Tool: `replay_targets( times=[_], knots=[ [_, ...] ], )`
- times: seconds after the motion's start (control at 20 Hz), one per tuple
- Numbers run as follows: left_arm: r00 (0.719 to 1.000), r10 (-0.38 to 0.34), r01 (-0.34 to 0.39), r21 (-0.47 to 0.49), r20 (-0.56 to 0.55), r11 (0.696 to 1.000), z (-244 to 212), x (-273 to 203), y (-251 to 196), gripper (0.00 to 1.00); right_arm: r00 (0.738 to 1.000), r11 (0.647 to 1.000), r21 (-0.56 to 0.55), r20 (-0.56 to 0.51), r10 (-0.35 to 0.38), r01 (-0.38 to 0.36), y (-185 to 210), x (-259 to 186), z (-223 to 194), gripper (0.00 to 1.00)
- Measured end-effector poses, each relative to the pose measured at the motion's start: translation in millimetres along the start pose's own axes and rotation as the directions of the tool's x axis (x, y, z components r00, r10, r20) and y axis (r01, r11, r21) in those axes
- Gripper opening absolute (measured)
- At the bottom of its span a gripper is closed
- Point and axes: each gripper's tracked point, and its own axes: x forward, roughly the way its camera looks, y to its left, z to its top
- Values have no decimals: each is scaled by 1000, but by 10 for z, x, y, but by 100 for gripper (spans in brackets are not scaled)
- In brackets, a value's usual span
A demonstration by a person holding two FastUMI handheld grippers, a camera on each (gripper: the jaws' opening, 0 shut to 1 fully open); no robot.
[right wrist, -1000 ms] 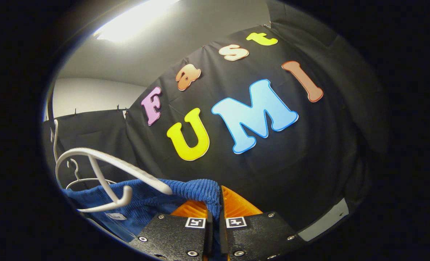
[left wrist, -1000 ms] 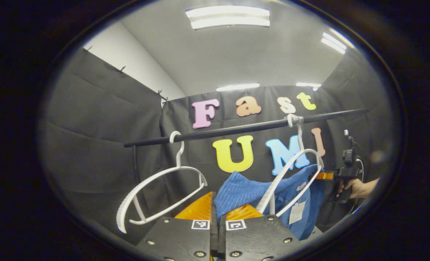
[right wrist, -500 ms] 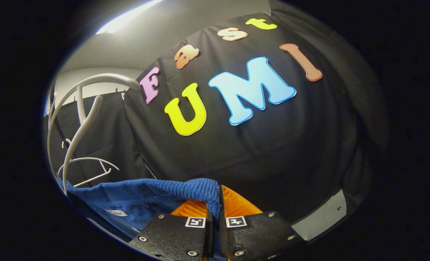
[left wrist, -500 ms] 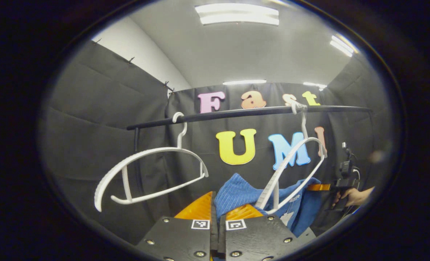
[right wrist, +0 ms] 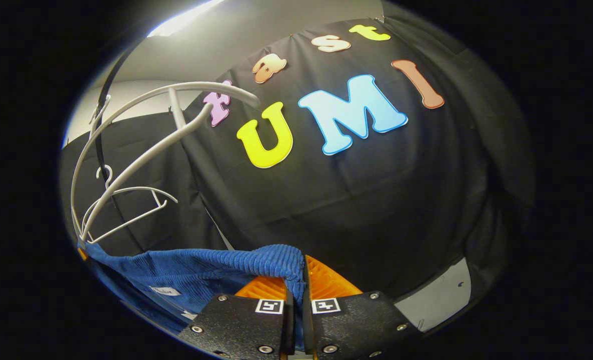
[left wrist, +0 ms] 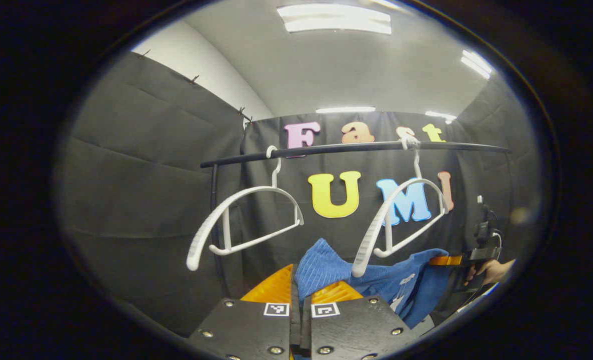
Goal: Grasp the clothes on the hanger with both hands and then place them into the laundry hamper below.
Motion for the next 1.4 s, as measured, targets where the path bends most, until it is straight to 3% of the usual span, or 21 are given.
replay_targets(
  times=[0.1,0.15,0.2,0.3,0.35,0.55,0.6,0.65,0.7,1.1,1.15,1.2,1.4],
  knots=[
    [1000,-16,16,-11,8,1000,17,-185,-3,7,1000,1000,4,5,-6,6,72,-206,-15,6],
    [1000,-23,23,-16,14,1000,37,-267,10,1,1000,1000,9,11,-4,4,125,-310,-2,6],
    [999,-28,29,-23,19,999,64,-350,33,7,1000,1000,10,20,-2,2,180,-426,2,6],
    [998,-41,43,-53,39,998,133,-517,59,7,999,1000,6,36,-1,1,283,-660,41,6],
    [998,-48,52,-76,50,996,174,-596,54,1,999,1000,5,41,3,-3,344,-759,62,6],
    [991,-108,117,-130,76,985,270,-853,-56,1,998,1000,-9,54,20,-19,619,-1192,67,6],
    [989,-127,137,-138,83,981,291,-913,-98,1,998,1000,-17,55,26,-25,693,-1303,65,6],
    [985,-145,157,-151,89,976,304,-981,-146,7,998,999,-24,58,30,-29,757,-1401,57,6],
    [982,-161,175,-162,95,971,318,-1053,-198,1,998,999,-28,61,34,-32,820,-1512,40,6],
    [951,-290,306,-221,102,926,244,-1518,-753,1,992,995,-40,84,89,-86,1450,-2251,-106,6],
    [947,-304,319,-227,103,920,229,-1585,-801,7,991,995,-46,89,97,-93,1531,-2333,-121,6],
    [943,-317,333,-231,103,914,215,-1652,-831,1,991,994,-51,92,102,-98,1606,-2424,-153,6],
    [932,-350,363,-254,97,896,133,-1806,-925,1,988,990,-47,72,137,-134,1912,-2663,-351,5]
  ],
)
